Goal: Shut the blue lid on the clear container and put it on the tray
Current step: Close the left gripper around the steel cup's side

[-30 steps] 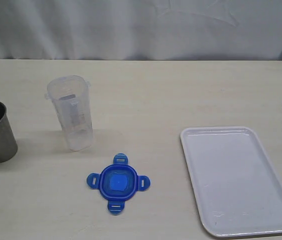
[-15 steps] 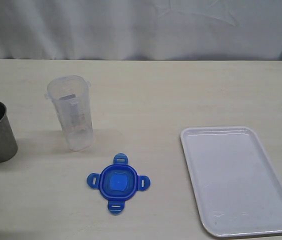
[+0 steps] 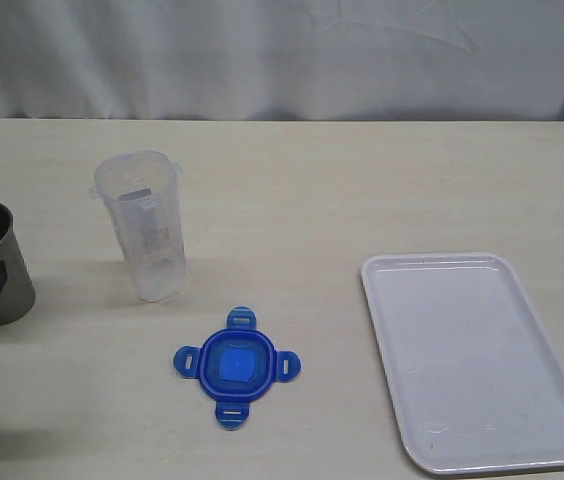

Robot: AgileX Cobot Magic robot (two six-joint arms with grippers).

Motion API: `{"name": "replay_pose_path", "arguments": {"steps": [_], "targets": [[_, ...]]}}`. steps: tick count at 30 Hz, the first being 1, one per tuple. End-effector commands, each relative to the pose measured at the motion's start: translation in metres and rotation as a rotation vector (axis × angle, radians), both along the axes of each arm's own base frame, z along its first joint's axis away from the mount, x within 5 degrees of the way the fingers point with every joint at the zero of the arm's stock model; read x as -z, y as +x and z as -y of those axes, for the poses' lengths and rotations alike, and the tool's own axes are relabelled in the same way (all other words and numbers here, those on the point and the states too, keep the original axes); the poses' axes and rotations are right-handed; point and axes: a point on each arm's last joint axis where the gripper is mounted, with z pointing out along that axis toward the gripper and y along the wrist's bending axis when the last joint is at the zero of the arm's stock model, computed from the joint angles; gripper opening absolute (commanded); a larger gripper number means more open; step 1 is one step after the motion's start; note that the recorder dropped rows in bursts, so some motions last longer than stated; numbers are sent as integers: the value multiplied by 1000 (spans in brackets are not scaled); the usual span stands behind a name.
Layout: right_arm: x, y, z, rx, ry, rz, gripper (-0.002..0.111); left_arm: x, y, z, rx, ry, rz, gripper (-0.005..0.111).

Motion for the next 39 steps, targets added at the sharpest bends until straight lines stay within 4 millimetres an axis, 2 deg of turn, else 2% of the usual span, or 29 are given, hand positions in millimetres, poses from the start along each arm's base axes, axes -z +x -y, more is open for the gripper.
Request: {"name": "replay_pose_path", "arguments": {"steps": [1,6,21,39], "targets": [[1,0,0,-1,-7,1,4,5,6,-2,-13,2,7,105],[1,0,0,-1,-7,1,4,16,11,-7,-79,-12,0,105],[1,0,0,-1,-7,1,4,37,21,-9,-75,18,13,105],[1,0,0,-1,-7,1,4,66,43,-9,-46,35,-82,105]]}}
